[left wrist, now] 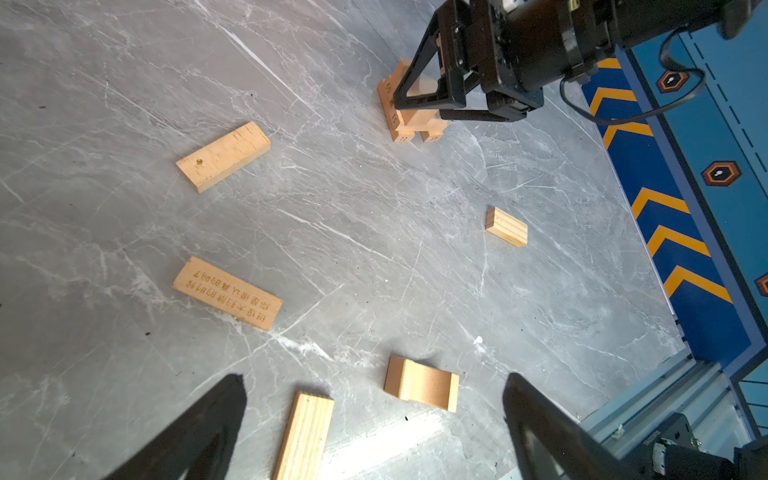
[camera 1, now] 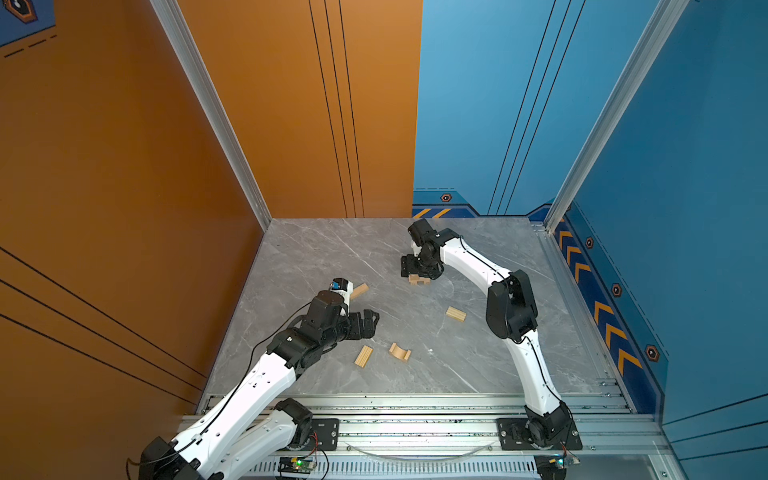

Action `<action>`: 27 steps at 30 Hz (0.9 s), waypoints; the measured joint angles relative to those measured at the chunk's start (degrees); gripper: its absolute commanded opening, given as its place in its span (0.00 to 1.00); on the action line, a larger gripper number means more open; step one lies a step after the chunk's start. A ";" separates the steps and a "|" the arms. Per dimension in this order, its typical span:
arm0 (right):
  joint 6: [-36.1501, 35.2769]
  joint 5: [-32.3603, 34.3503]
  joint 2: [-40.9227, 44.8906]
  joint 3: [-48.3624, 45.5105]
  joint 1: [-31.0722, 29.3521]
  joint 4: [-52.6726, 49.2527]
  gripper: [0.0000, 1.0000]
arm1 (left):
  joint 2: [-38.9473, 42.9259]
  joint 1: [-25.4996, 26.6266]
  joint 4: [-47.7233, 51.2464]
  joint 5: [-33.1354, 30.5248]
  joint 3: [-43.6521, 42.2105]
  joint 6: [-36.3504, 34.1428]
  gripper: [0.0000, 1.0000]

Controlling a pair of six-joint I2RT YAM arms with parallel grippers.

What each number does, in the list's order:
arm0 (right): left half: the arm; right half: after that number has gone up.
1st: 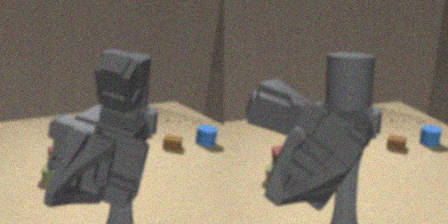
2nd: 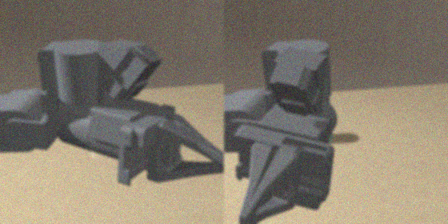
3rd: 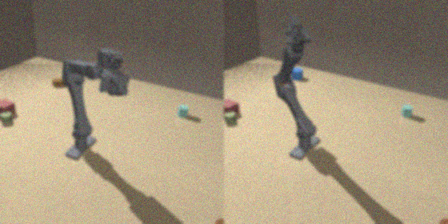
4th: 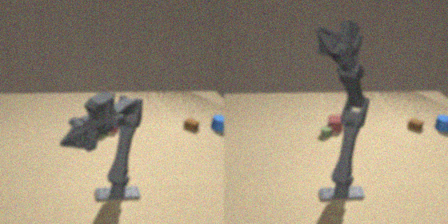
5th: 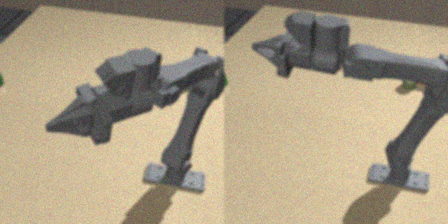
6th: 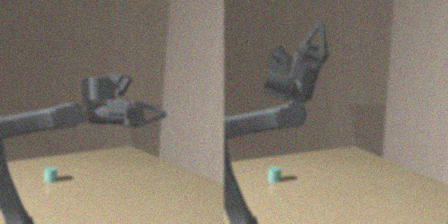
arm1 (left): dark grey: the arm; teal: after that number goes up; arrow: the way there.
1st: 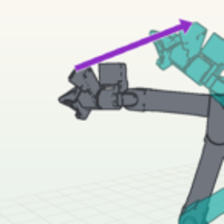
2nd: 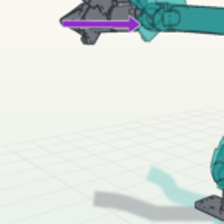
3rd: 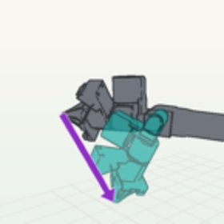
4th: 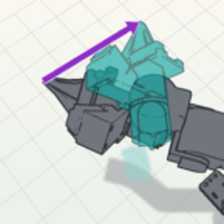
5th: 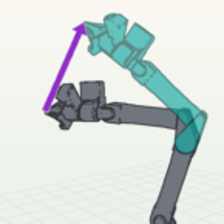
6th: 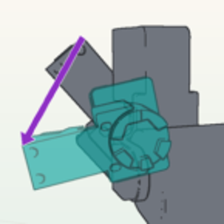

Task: Build the wood block tower
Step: 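Open the right gripper and raise it above the placed arch block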

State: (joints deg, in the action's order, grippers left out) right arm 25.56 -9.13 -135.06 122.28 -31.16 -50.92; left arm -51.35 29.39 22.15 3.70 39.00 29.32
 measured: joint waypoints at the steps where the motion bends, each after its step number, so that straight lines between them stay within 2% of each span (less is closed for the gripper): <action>1: 0.00 -0.13 -0.02 0.00 0.00 0.00 0.82 | -0.04 0.00 0.00 -0.04 0.00 0.02 0.98; 27: 0.83 -1.86 -0.48 0.96 -0.57 0.20 0.83 | 1.22 -0.02 0.02 -0.35 -0.02 0.02 0.98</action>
State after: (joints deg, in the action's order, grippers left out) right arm 26.39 -10.98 -135.55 123.24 -31.73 -50.72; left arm -50.13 29.36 22.17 3.36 38.98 29.34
